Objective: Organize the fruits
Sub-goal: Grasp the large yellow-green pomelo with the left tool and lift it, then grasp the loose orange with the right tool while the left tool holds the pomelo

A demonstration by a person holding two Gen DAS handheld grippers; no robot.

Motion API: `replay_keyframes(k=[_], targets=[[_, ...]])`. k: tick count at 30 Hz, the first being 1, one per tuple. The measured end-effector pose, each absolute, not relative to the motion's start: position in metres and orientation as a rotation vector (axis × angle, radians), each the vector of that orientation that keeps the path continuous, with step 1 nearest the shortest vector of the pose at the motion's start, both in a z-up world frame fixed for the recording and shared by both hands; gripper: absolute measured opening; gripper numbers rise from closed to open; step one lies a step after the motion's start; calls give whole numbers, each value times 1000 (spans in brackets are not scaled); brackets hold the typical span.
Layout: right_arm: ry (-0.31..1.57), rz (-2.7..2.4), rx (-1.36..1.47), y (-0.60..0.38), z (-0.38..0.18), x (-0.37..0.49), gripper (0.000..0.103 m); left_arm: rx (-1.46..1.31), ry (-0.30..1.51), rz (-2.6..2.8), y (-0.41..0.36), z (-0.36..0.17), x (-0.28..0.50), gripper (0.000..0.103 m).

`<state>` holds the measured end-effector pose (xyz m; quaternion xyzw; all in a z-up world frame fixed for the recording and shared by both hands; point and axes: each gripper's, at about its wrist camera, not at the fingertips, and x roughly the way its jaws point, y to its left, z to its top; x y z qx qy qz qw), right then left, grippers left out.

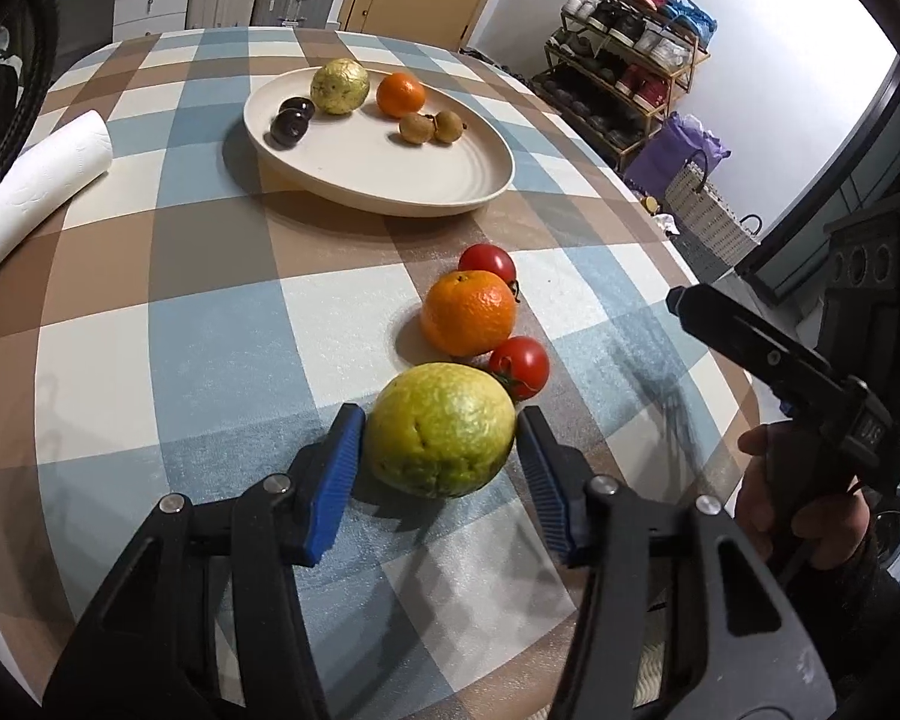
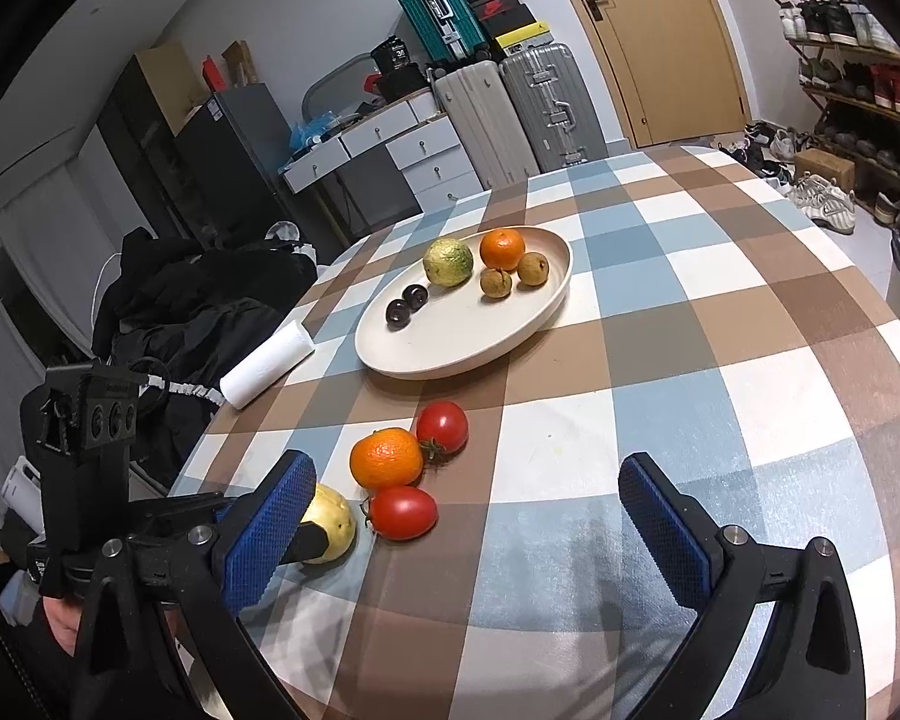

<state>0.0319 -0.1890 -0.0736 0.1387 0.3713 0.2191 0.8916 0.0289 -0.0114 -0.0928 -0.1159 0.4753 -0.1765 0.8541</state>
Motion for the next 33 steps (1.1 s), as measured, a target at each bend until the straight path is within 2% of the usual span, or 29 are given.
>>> replay_keyframes(k=[18, 19, 20, 21, 22, 26, 33], targets=[[895, 547, 281, -148, -83, 54, 103, -319, 878, -282, 58, -62, 15, 50], [904, 549, 276, -144, -84, 56, 102, -321, 874, -281, 61, -61, 15, 47], [911, 553, 269, -139, -84, 58, 102, -322, 869, -280, 63, -60, 15, 39], [918, 554, 260, -135, -85, 60, 102, -320, 865, -284, 65, -59, 15, 34], [925, 552, 255, -131, -86, 62, 102, -317, 863, -288, 66, -58, 15, 33], [964, 538, 269, -119, -90, 70, 90, -293, 864, -297, 62, -62, 18, 33], [995, 503, 253, -107, -98, 78, 87, -321, 902, -272, 68, -76, 24, 34]])
